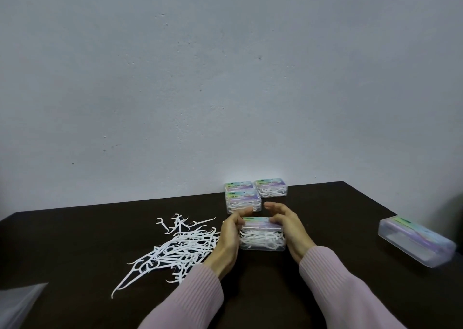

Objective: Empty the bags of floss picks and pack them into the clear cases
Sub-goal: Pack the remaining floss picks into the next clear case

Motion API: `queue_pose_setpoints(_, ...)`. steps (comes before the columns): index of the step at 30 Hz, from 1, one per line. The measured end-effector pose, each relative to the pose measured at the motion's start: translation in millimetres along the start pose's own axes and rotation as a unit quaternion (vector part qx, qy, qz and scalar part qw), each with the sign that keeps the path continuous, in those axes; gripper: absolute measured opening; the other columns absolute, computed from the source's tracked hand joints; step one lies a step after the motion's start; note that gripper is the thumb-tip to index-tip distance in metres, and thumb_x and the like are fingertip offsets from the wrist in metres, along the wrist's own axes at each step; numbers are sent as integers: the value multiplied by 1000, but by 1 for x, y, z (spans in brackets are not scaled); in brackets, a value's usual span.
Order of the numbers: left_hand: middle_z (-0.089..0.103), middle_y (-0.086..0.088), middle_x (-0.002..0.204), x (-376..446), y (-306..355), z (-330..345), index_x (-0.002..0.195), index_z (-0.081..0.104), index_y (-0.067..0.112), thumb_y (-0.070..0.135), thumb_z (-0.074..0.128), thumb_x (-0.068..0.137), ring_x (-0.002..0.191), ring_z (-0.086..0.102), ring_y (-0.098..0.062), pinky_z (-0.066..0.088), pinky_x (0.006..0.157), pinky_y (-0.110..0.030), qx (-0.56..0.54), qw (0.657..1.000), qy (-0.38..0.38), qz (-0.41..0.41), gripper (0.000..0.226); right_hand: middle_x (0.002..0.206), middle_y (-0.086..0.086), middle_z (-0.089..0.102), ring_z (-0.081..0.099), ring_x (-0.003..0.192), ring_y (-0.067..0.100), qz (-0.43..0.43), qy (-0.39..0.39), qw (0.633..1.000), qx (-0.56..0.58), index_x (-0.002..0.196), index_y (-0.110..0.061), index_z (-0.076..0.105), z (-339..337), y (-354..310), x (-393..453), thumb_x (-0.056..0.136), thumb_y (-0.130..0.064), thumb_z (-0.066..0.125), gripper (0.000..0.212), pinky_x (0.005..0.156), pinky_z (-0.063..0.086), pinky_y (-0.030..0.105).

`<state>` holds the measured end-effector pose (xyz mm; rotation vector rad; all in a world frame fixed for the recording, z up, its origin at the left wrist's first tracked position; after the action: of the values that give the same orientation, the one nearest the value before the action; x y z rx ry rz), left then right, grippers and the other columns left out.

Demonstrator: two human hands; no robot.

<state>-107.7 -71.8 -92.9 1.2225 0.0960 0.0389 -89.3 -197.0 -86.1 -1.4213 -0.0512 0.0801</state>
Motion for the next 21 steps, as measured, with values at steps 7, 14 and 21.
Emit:
queue_pose_setpoints(7,58,-15,111,3,-3,-1,110,59,4,-8,31,81,96,60,-24,53,78,-31,69,997,-18,-2,42,100,0,57,58,82,11,12,-23,999,-33,104,-10,57,-3,-6,-3,85,15,36,38,58,51,18)
queue_pose_setpoints(14,60,-17,112,9,-3,-3,120,56,2,-18,40,82,94,62,-23,53,77,-26,86,995,-57,-4,46,97,-1,57,59,82,13,0,-34,998,-57,97,-15,58,-4,-8,-5,89,13,35,37,57,52,19)
queue_pose_setpoints(21,59,-14,119,10,-5,-10,123,54,7,-13,47,88,102,60,-20,52,86,-26,158,982,-99,30,41,103,6,58,61,85,14,-21,-47,994,-98,105,-10,58,-4,-5,-3,90,10,37,32,57,51,17)
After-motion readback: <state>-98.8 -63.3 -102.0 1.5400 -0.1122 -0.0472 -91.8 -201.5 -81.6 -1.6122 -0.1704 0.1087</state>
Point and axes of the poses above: each hand's wrist, its own x-axis towards the middle knuckle, its own z-axis out of the palm, y = z × x, the point moved 2 cm from there along x, towards the middle knuckle
